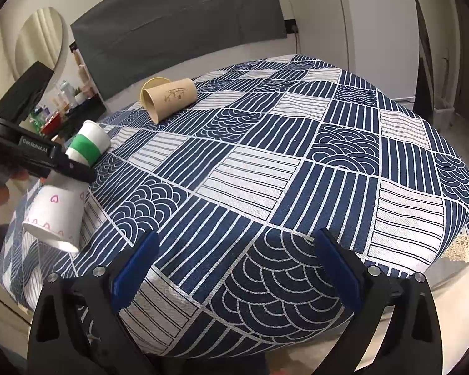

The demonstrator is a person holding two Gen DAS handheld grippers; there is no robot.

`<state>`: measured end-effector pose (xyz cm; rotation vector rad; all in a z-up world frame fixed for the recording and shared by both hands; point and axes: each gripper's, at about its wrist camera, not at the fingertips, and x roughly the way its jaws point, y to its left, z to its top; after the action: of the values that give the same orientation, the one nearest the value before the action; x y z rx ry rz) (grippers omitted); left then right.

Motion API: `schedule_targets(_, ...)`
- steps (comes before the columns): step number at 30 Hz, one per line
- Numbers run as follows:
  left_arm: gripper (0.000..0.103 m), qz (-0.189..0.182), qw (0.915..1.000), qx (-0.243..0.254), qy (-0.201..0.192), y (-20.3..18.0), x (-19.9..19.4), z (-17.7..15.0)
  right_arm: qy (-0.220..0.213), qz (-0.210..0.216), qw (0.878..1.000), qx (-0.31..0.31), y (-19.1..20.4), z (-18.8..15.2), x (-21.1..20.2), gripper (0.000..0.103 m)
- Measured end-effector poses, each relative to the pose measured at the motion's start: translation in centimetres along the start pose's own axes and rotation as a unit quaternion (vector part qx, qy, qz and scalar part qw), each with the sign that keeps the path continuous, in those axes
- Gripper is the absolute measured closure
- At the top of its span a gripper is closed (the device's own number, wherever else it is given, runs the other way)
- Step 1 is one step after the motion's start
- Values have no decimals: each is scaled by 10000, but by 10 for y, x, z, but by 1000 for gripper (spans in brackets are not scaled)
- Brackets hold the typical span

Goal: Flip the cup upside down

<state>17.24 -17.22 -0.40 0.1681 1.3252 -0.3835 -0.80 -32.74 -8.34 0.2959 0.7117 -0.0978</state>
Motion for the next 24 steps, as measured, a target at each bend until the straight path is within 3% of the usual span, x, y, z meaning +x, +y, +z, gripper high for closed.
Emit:
schedule_targets(8,45,246,9985,168,-453,3,-11,14,8,-75,9999,-87,6,1,0,8)
schedule_targets(12,45,526,9936,382,-929,-5,-21,17,30,-105,9999,-107,8,1,0,8)
schedule_targets(19,45,661,9851,681,-1434,-7,-33,-4,32,-130,9995,-273,18,3,1,8)
schedule_targets(24,45,598,9831,741,-1565,-7,-40,-22,70,-90,9993,-367,25,2,2,8)
